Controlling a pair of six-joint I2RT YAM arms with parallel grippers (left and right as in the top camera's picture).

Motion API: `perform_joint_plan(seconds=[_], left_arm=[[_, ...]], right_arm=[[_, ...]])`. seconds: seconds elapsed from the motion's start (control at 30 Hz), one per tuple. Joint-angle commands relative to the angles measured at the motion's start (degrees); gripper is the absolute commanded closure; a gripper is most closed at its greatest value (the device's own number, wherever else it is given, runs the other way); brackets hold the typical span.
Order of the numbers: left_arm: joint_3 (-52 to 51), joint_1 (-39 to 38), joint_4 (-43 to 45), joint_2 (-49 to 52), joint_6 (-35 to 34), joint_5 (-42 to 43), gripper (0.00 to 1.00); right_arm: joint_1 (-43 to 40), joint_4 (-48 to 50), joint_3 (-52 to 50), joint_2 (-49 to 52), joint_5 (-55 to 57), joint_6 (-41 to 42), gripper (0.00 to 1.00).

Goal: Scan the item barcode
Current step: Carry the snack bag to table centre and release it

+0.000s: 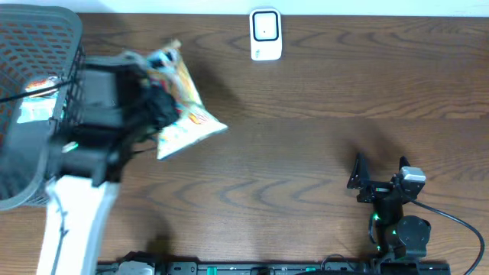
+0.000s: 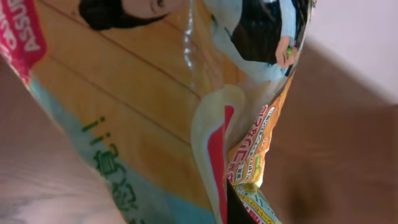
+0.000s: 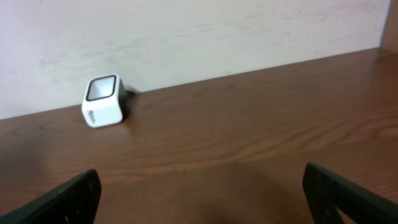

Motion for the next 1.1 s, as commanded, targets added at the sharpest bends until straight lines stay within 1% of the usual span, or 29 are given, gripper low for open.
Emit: perform_joint_plan(seconds=[0.0, 0.13, 0.33, 0.4, 0.47, 0.67, 0.7, 0.73, 0.77, 0.8, 0.83, 0.93, 0.97, 1.07], left_arm=[[-6.2, -4.2, 4.2, 3.8, -3.4, -8.0, 0.93], [-12.4, -8.8, 13.5, 11.3, -3.7, -4.8, 0.93], [-13.1, -15.1, 18.6, 24.2, -3.7, -4.8, 0.93], [-13.1, -16.5, 19.7, 27.1, -4.6, -4.8, 0.93], [-13.1, -17.6, 20.5, 28.9, -6.2, -4.8, 0.93], [-13.1, -19.2, 24.3, 29.1, -6.3, -4.8, 0.93], [-13.1, -19.3, 24.7, 29.0, -6.3, -4.8, 0.78], [-13.1, -19.3, 24.9, 28.8, -6.5, -4.8, 0.56], [-13.1, -19.3, 24.9, 28.6, -6.5, -4.8, 0.38], [-13.0, -19.3, 24.9, 28.3, -6.5, -4.5, 0.21], [-12.8, -19.3, 24.8, 27.9, -6.4, -3.6, 0.16], [-11.9, -19.3, 24.9, 26.2, -5.5, 1.0, 0.11], [-11.6, -19.3, 24.9, 25.6, -4.8, 1.7, 0.10], [-9.6, -19.1, 24.5, 21.9, 0.1, 2.2, 0.09]], right_arm=[[0.7, -0.2, -0.1, -0.3, 0.2, -0.4, 0.01], [0.7, -0.2, -0.1, -0.3, 0.2, -0.4, 0.01], [0.7, -0.2, -0.1, -0.3, 0.2, -0.4, 0.01], [0.7, -0.2, -0.1, -0.3, 0.2, -0.4, 0.01], [0.7, -0.2, -0.1, -0.3, 0.2, -0.4, 0.01], [0.7, -0.2, -0.1, -0.3, 0.2, -0.4, 0.01], [0.7, -0.2, -0.1, -0.3, 0.2, -0.4, 0.01], [0.7, -0.2, -0.1, -0.3, 0.2, -0.4, 0.01], [0.7, -0.2, -0.1, -0.3, 0.2, -0.4, 0.01], [0.7, -0.2, -0.1, -0.3, 0.2, -0.4, 0.01], [0.7, -0.2, -0.1, -0.3, 0.2, -0.4, 0.01], [0.7, -0.2, -0.1, -0.3, 0.2, -0.4, 0.01], [0.7, -0.2, -0.1, -0.3, 0.2, -0.4, 0.01], [0.7, -0.2, -0.1, -0.3, 0.2, -0.4, 0.01]])
